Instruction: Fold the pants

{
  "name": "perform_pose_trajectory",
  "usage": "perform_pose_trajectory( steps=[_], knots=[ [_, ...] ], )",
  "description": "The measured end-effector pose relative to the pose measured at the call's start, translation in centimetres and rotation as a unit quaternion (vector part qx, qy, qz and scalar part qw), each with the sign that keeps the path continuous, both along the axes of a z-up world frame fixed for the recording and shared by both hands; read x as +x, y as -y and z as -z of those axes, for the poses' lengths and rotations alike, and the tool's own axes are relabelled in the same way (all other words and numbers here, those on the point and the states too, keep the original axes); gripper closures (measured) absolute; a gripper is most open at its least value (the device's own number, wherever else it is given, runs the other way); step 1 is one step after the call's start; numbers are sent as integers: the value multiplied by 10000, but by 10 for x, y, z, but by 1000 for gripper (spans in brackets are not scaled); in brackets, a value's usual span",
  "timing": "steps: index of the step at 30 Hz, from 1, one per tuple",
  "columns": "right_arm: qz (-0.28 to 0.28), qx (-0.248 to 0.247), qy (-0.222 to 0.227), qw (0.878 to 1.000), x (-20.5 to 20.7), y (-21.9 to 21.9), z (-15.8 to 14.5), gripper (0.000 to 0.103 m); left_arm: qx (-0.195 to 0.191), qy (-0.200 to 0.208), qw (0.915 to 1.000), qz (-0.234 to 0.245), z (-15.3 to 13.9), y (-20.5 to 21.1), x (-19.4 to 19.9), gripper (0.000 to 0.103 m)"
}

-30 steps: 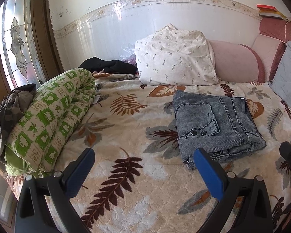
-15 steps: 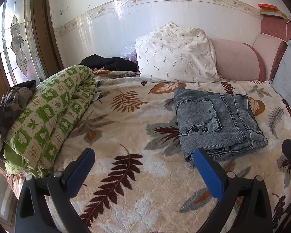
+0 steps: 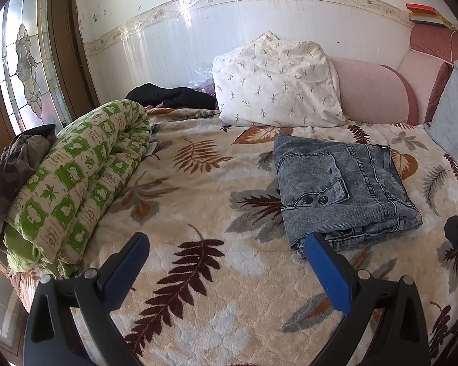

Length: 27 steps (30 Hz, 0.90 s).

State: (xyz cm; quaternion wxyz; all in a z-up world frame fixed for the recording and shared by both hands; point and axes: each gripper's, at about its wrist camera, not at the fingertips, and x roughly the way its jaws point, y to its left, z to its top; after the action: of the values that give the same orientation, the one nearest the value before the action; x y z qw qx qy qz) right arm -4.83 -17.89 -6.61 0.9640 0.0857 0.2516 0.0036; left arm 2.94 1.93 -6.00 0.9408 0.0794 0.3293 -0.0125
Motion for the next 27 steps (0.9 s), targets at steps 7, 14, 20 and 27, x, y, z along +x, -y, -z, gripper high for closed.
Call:
perform_pose_trajectory(
  steps=[7, 14, 20, 27],
  knots=[
    [-11, -7, -2, 10000, 0, 0, 0, 18, -7, -16, 10000, -11, 2, -1, 0, 0],
    [-31, -36, -11, 10000, -1, 0, 1, 18, 13, -59, 10000, 12, 4, -2, 2, 0],
    [-101, -86, -41, 9999, 1, 2, 3, 18, 14, -105, 9999, 5, 7, -4, 3, 0],
    [-171, -132, -84, 9997, 2, 3, 5, 18, 23, -143, 9999, 14, 8, -5, 5, 0]
  ],
)
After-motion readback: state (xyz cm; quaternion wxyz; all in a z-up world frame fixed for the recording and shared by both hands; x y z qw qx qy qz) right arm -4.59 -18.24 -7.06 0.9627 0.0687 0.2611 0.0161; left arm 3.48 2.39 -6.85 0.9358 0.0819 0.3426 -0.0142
